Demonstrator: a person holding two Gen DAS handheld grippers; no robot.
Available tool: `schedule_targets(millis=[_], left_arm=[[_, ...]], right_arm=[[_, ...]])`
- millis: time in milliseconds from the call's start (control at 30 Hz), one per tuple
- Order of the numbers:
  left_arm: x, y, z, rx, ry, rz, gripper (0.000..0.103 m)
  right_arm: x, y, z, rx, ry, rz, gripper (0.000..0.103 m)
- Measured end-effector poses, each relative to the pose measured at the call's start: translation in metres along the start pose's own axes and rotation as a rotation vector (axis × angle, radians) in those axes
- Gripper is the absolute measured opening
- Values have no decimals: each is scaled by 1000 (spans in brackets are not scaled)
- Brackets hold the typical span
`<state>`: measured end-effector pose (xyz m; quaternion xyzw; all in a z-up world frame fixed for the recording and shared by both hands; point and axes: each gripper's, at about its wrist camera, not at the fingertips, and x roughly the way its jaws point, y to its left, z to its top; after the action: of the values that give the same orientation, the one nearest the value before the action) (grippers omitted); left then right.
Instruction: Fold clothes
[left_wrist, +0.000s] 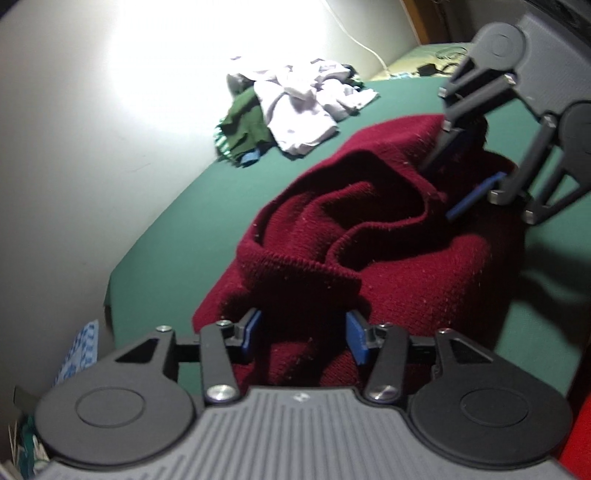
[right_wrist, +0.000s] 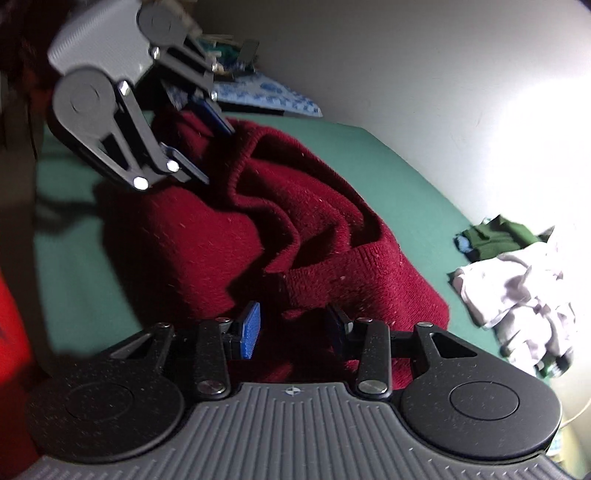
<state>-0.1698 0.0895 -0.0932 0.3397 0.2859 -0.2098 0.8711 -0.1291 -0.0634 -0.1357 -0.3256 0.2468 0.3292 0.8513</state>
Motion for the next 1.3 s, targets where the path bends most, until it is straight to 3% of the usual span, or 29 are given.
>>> schedule_targets(millis=[100,167,233,300,467,600,800,967,1133,1300], left_arm=[[6,4,-5,-4,-4,-19,49],[9,9,-6,-18,-5,-32,44],[8,14,-5,-32,-12,-53,34],[2,21,-4,-66,-20,-89,17],[-16,37,-2,-156,-54,-166,7],[-30,41,-2,-201,-73,-228,6],[-36,41,-12,-230,-37,-267,6],[-20,36,-12,-243,33,-224,17],[0,33,-1,-337,85,-196,27],[13,24,2,-418,134,-160,28]], right_arm=[[11,-6,4,44,14,3,33],[15,-9,5,73,15,-5,15],[13,-15,5,125,12,-3,12],[6,-24,8,185,-4,9,12],[-16,-34,15,269,-40,57,11],[-28,-34,17,305,-29,75,11],[-40,-30,17,281,8,92,11],[-24,-20,12,283,79,86,11],[-6,-12,12,419,144,76,15],[3,-13,8,560,168,79,17]])
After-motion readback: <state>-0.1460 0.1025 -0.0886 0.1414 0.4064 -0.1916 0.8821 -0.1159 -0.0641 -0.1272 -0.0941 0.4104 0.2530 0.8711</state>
